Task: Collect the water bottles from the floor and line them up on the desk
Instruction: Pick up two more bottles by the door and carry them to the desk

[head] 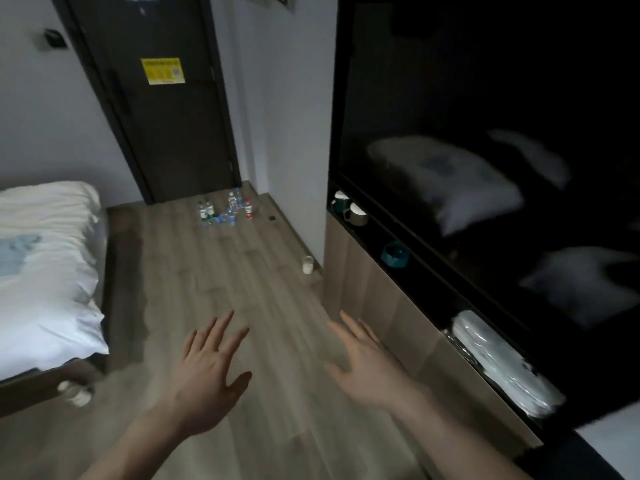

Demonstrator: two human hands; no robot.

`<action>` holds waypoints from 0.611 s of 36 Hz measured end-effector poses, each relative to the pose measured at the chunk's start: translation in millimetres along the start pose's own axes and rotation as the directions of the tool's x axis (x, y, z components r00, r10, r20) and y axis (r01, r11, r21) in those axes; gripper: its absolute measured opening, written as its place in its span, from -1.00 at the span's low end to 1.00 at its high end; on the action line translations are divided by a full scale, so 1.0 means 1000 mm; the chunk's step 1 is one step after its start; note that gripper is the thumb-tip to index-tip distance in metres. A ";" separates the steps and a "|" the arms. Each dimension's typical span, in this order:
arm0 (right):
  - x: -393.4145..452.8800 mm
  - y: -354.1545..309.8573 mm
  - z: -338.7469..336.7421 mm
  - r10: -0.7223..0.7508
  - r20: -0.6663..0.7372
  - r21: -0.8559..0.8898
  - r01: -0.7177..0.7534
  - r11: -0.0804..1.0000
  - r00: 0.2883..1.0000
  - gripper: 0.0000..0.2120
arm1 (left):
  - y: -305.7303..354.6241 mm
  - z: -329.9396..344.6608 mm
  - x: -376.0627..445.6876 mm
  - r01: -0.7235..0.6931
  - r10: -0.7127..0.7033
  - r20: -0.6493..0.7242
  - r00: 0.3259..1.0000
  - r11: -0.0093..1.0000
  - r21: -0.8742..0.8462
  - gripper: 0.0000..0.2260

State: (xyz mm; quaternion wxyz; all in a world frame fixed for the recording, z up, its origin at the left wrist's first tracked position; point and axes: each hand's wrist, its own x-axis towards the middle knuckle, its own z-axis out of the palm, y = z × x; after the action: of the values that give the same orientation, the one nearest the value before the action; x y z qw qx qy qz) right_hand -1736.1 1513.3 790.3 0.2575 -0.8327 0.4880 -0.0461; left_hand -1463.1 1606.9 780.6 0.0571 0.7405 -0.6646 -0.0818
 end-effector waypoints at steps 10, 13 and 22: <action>0.157 -0.058 -0.021 -0.091 0.034 -0.029 0.092 0.995 0.995 -0.30 | -0.099 -0.045 0.110 0.065 -0.067 -0.077 0.995 0.998 -0.018 -0.34; 0.205 -0.066 -0.022 -0.106 0.047 -0.038 0.108 0.993 0.993 -0.29 | -0.128 -0.050 0.144 0.086 -0.086 -0.093 0.992 0.996 -0.012 -0.34; 0.363 -0.081 -0.032 -0.108 0.088 -0.046 0.112 0.993 0.990 -0.26 | -0.209 -0.063 0.278 0.102 -0.102 -0.098 0.990 0.995 -0.005 -0.34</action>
State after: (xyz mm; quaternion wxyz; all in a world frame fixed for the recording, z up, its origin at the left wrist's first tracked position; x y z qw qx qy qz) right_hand -1494.2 1229.0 792.6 0.2538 -0.8658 0.4310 -0.0118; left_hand -1218.5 1351.7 789.4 0.0853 0.7767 -0.6222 -0.0484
